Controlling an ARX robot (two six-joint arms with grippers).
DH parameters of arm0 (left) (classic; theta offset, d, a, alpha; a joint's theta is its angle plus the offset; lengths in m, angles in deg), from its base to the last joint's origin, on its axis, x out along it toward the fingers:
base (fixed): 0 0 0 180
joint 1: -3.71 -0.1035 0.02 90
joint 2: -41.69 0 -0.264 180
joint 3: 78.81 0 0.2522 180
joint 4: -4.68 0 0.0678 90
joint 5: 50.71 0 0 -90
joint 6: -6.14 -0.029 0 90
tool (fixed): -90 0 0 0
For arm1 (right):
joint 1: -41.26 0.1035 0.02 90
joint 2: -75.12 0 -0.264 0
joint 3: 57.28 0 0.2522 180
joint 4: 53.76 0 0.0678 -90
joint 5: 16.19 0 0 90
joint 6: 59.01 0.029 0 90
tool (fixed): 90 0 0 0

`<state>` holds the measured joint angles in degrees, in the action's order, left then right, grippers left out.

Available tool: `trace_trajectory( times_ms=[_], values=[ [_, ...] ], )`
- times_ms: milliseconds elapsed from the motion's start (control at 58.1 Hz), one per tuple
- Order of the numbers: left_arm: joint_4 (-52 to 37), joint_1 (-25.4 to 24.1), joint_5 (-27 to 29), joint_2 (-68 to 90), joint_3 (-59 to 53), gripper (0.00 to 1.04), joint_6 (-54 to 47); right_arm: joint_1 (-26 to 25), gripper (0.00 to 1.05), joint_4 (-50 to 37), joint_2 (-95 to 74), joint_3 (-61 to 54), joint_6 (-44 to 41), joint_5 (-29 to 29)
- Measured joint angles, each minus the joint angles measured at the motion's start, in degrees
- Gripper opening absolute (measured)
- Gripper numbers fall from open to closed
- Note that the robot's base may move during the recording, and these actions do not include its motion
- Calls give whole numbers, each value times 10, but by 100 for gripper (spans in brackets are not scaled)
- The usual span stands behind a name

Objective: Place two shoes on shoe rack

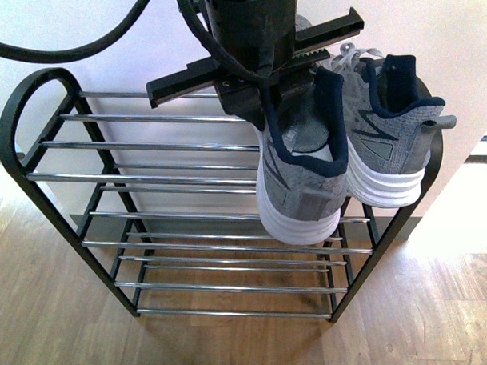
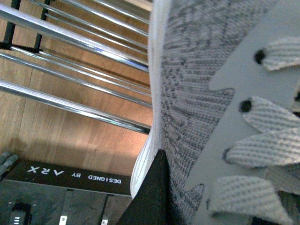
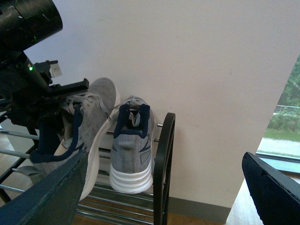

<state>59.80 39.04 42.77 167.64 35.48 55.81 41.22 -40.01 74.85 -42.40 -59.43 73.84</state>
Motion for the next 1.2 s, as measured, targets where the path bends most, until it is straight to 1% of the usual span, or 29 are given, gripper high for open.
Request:
trace_trajectory(
  times_ms=[430,602,792,912,947,1016,1102,1205],
  values=[
    [-5,-16,2,24,11,2,-4,0,95,0,0,0,0,0],
    [4,-17,-8,56,54,2,-11,0,95,0,0,0,0,0],
    [37,-21,-5,94,121,2,-41,0,95,0,0,0,0,0],
    [36,-24,0,104,137,2,-54,0,95,0,0,0,0,0],
    [36,-25,0,104,138,4,-56,0,95,0,0,0,0,0],
    [23,-27,-1,104,138,16,-59,0,95,0,0,0,0,0],
    [15,-28,-6,102,137,29,-61,0,95,0,0,0,0,0],
    [3,-31,-25,90,118,50,-61,0,95,0,0,0,0,0]
  ],
)
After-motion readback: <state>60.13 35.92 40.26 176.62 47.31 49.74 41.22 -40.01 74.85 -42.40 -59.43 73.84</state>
